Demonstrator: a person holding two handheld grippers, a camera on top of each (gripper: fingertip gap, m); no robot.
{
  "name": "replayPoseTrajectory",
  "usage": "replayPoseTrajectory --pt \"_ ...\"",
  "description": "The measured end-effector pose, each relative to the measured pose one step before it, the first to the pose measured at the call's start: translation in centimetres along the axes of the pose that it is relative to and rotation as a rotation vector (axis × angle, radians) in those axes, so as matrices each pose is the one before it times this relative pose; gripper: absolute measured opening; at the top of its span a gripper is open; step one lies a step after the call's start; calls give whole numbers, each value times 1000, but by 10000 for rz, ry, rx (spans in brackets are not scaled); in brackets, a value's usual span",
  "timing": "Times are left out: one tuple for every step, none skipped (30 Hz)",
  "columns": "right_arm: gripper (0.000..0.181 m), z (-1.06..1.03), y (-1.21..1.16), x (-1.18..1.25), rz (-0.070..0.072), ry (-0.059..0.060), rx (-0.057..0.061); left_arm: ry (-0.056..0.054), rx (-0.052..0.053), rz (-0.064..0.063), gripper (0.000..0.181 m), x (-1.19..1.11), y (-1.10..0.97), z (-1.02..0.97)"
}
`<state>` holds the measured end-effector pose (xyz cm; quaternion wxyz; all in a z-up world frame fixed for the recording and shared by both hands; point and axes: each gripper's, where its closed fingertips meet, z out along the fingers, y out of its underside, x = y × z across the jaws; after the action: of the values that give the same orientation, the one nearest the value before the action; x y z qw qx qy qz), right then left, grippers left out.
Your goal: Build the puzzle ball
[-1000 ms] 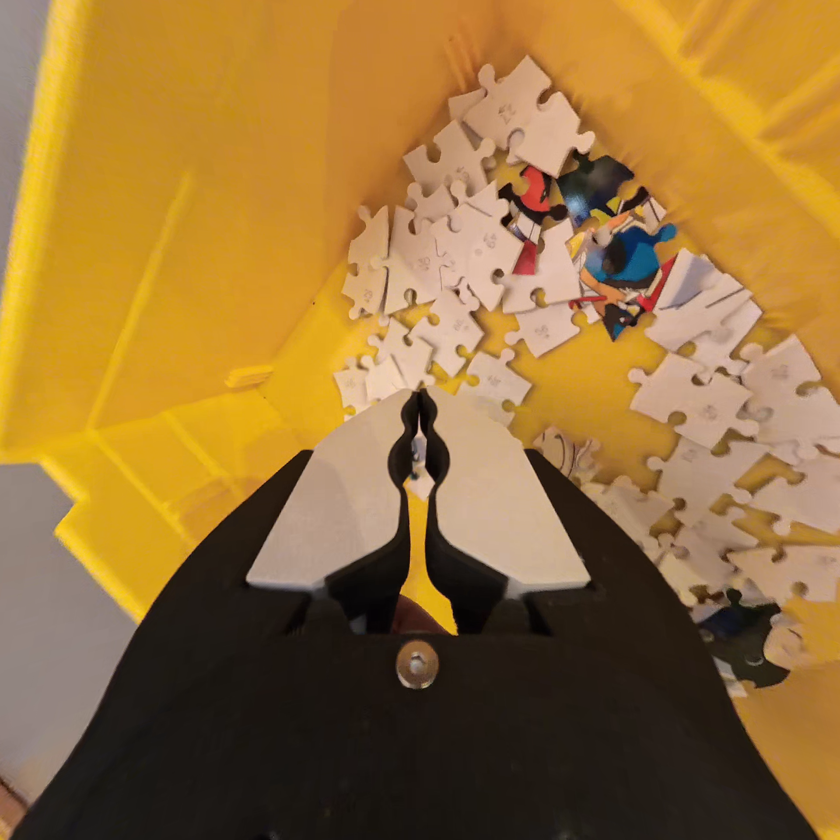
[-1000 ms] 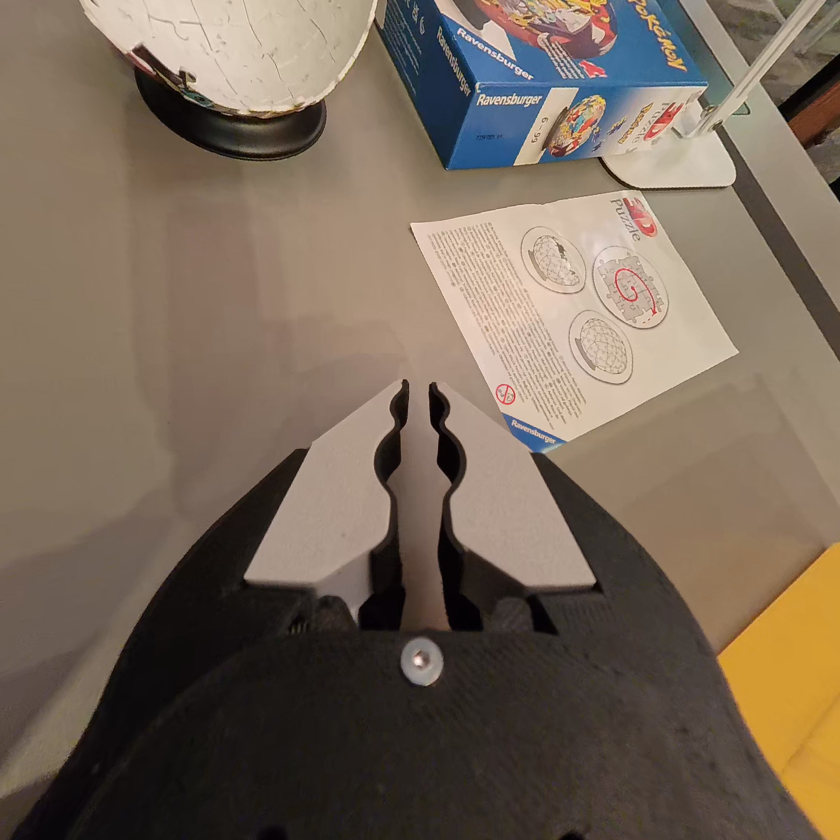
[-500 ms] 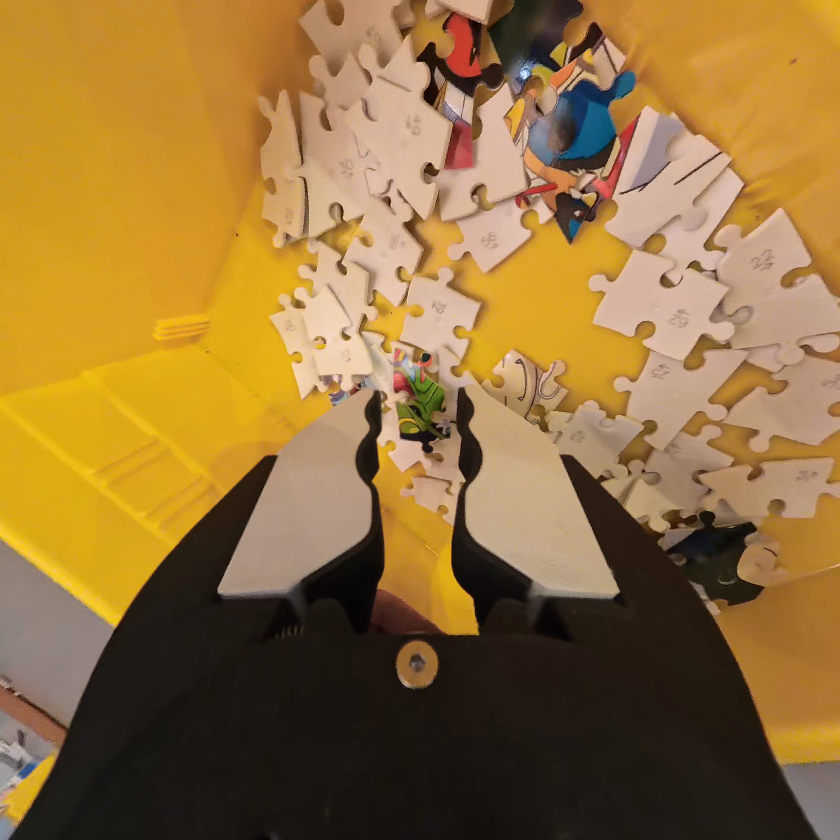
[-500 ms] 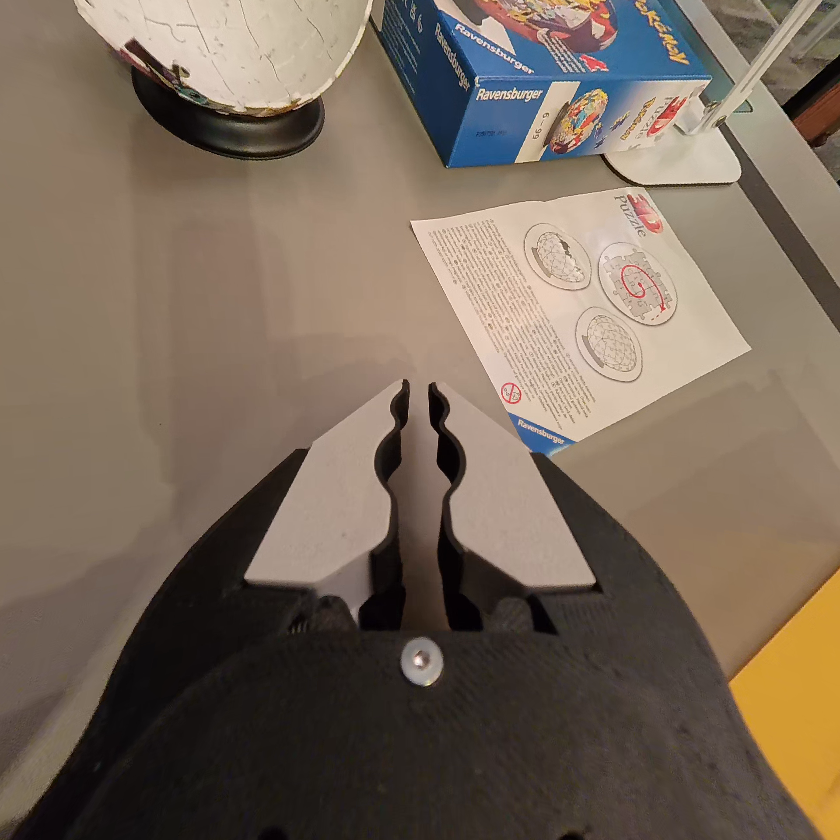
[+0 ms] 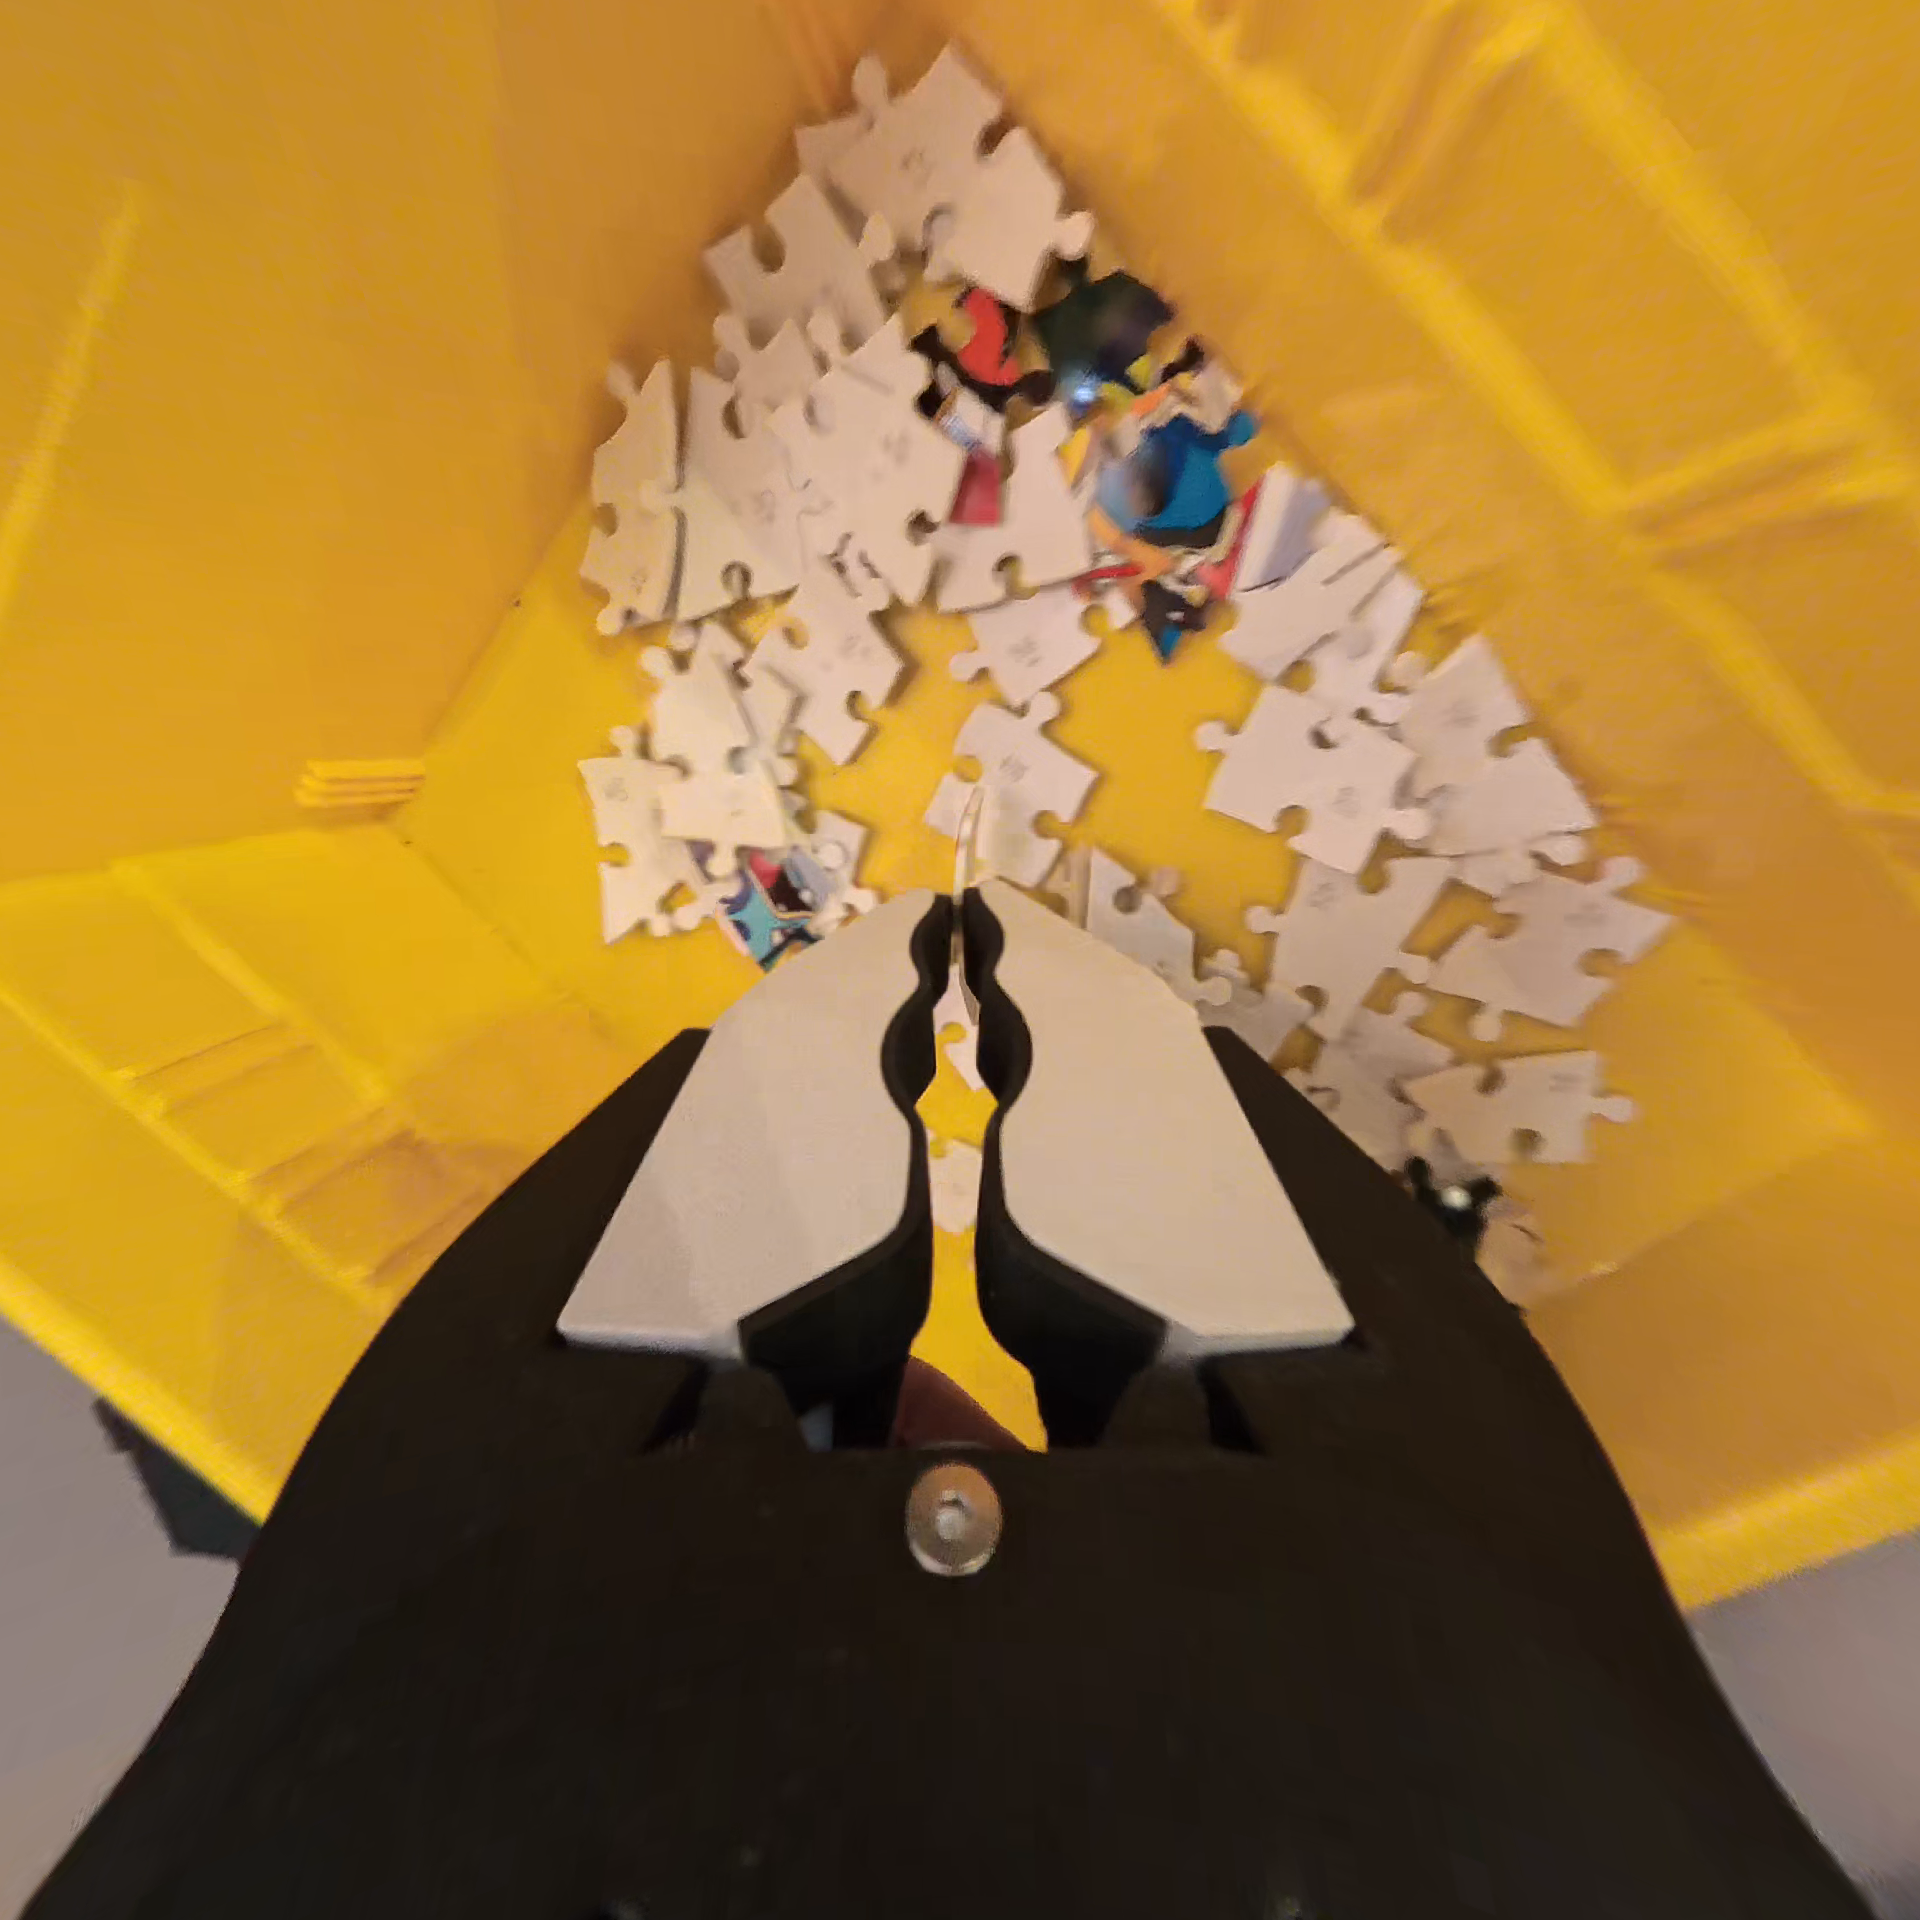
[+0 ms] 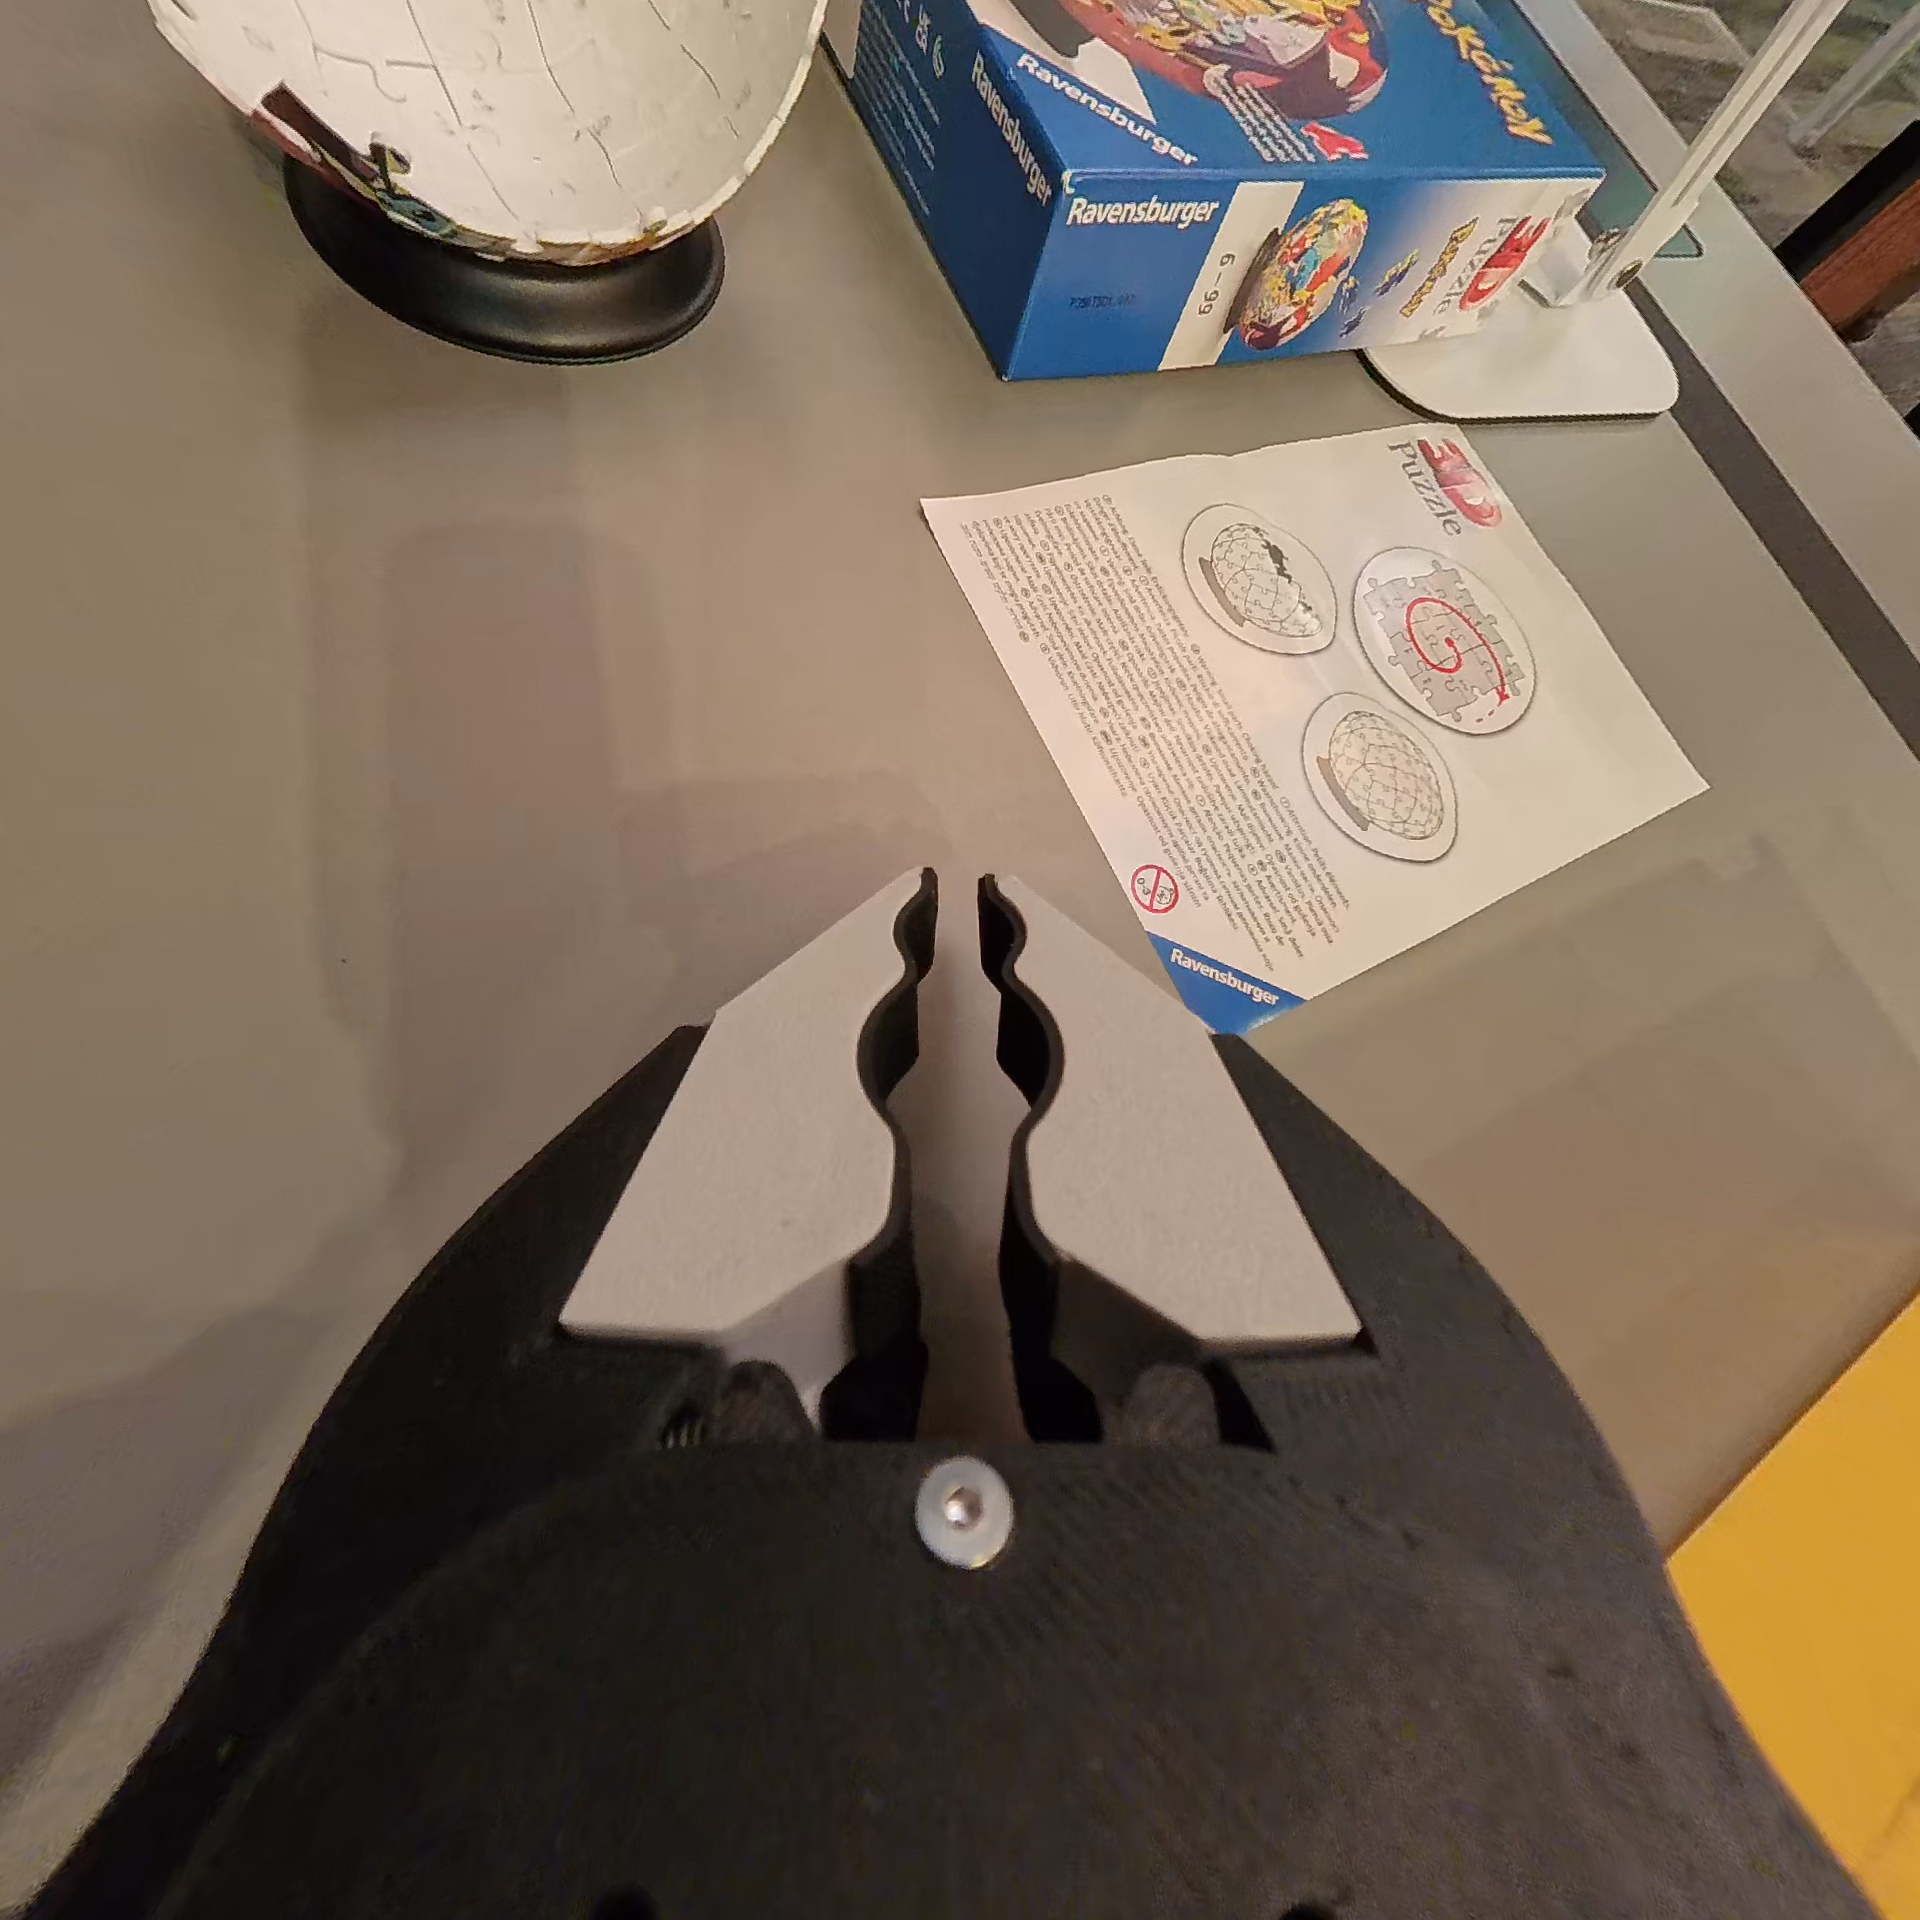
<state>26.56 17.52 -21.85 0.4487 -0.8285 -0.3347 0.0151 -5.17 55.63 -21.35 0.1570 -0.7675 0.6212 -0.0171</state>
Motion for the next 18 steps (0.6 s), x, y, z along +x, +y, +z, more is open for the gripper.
replayPoseTrajectory --pt "7 -11 17 42 10 7 7 319 67 0 2 629 -17 -196" --pt "6 -8 2 31 -3 8 13 244 181 -75 2 497 -179 -185" --pt "7 -10 -4 17 13 -6 13 263 186 -154 2 426 -176 -178" --pt "6 -11 6 16 16 1 14 280 200 -185 2 347 -152 -154" --pt "6 -2 -9 7 12 3 16 71 143 -232 2 -87 -106 -101" --pt "6 9 9 4 9 -6 4 -311 -25 -40 2 -629 67 -5" --pt "6 9 3 6 5 -7 -4 -650 -163 211 2 -1069 168 48" --pt "6 12 7 10 9 -12 -5 -524 -102 122 3 -885 -5 86" --pt "7 -1 11 7 6 -7 -3 -91 -71 -97 12 -332 -152 151" --pt "6 -3 5 -9 -2 -7 -4 123 -113 -28 26 24 -114 174" --pt "7 -2 15 -16 -3 -1 -6 -82 -158 19 31 -267 -30 200" --pt "6 -4 8 -9 -3 8 1 -494 -281 143 29 -833 150 196" --pt "6 -23 -8 14 6 18 12 -507 -262 284 28 -770 165 190" --pt "6 -15 4 15 15 9 14 -94 -226 143 27 -219 167 194" --pt "6 -16 -12 39 19 6 17 126 -59 -41 21 -11 -39 132" --pt "6 -6 -12 6 16 -7 14 18 87 -83 15 -224 -153 58" --pt "6 -3 4 -7 6 -13 5 2 -28 12 9 -251 77 78" --pt "6 -3 13 -3 6 -20 0 64 -134 92 7 -102 262 113"
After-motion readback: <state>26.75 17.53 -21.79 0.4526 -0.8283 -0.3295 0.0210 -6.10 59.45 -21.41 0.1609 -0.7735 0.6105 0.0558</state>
